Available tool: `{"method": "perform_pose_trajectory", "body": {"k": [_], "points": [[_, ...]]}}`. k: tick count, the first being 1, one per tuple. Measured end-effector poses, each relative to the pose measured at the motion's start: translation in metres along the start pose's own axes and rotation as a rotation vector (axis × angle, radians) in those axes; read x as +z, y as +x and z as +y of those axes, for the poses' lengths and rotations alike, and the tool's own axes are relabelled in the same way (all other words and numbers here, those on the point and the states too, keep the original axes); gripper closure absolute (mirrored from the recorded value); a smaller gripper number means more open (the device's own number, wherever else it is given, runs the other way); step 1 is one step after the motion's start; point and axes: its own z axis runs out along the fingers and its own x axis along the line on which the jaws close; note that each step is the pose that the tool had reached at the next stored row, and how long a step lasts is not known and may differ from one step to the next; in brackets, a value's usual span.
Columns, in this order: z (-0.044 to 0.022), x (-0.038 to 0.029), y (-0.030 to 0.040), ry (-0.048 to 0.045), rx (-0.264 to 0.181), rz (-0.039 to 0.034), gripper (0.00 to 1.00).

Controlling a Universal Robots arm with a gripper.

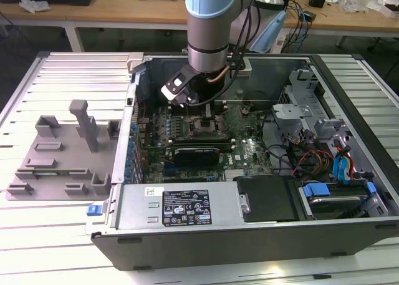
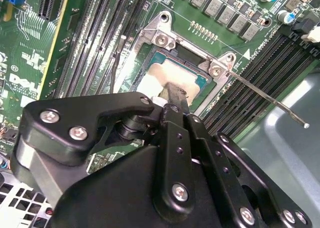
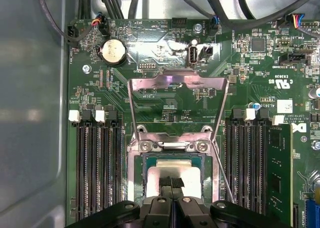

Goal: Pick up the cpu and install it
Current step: 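Place the cpu into insertion slot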

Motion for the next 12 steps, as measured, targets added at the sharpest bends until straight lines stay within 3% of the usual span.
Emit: {"method": "perform_pose_trajectory", "body": {"k": [9, 10, 12], "points": [[0.0004, 0.0002, 0.0001, -0.001, 0.032, -0.0008, 0.89], [0.0005, -0.0007, 0.0002, -0.0016, 0.032, -0.0006, 0.89], [0.0008, -0.0091, 0.0003, -0.0012, 0.031, -0.0046, 0.89]]}}
